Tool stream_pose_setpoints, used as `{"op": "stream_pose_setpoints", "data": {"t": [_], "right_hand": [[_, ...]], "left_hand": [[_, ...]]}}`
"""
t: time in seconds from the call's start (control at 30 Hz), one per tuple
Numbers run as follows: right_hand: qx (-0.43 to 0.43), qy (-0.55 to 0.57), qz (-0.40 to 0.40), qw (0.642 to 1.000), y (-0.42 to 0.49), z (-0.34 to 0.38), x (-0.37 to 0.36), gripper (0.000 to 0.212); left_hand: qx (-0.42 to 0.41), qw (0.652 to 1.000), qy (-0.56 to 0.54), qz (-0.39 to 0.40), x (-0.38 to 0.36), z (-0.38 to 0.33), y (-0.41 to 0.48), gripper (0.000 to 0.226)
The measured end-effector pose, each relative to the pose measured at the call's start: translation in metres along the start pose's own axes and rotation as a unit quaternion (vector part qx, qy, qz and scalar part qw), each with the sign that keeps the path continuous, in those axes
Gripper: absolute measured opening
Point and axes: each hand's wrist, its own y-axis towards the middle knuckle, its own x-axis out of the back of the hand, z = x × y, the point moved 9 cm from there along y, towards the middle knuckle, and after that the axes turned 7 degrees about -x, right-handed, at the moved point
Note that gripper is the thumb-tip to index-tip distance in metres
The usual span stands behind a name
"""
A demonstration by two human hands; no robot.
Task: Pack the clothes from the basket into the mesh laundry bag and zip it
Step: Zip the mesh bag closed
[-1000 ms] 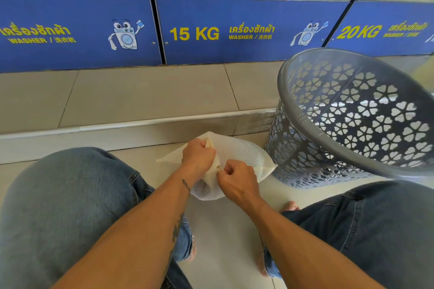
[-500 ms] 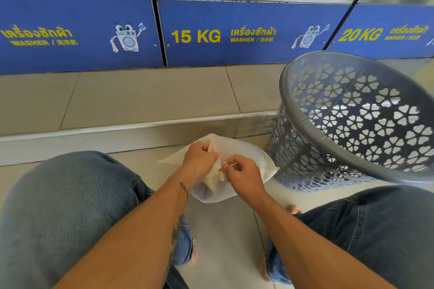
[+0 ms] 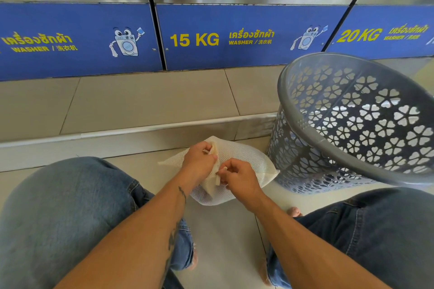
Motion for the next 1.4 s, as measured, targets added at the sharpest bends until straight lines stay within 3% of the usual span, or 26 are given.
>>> {"op": "stream_pose_setpoints", "data": {"t": [0.17,0.3,0.43,0.53,0.67,0.83,0.97,1.03,1.23,1.33,1.4], "right_hand": [[-0.049,0.118,0.075,0.989,0.009,0.011,0.0,0.017],[0.003,0.03,0.054,0.998,0.025,0.024,-0.008,0.01],[-0.032,-0.068,-0.083,0.994,0.05,-0.004,0.006,0.025],[-0.125,-0.096,-0.133,0.979,0.068,-0.04,0.016,0.047],[-0.231,-0.014,-0.099,0.968,0.087,-0.071,0.004,0.068],[-0.269,0.118,0.028,0.956,0.113,-0.103,-0.036,0.092],[-0.259,0.171,0.063,0.949,0.118,-0.104,-0.059,0.12],[-0.234,0.132,0.063,0.961,0.115,-0.089,-0.063,0.124],[-0.078,-0.02,-0.039,0.996,0.086,-0.005,-0.045,0.112],[-0.006,-0.031,-0.098,0.995,0.062,0.049,-0.015,0.107],[0.033,-0.025,-0.117,0.992,0.047,0.088,0.004,0.093]], "left_hand": [[-0.136,0.989,0.055,0.002,0.004,-0.042,0.008,0.015],[-0.173,0.98,0.096,-0.022,0.029,-0.049,0.017,0.017],[-0.035,0.985,0.166,-0.015,0.067,-0.003,0.026,0.012],[0.083,0.987,0.137,-0.018,0.089,0.045,0.036,0.033],[0.177,0.974,0.143,0.007,0.093,0.091,0.054,0.081],[0.215,0.957,0.191,0.043,0.078,0.127,0.072,0.115],[0.226,0.971,0.05,0.066,0.06,0.153,0.074,0.127],[0.201,0.977,0.054,0.051,0.067,0.148,0.077,0.123],[0.121,0.99,0.077,0.002,0.095,0.099,0.06,0.082],[0.053,0.997,0.045,-0.027,0.109,0.056,0.039,0.082],[0.004,0.998,0.025,-0.064,0.125,0.02,0.024,0.077]]}}
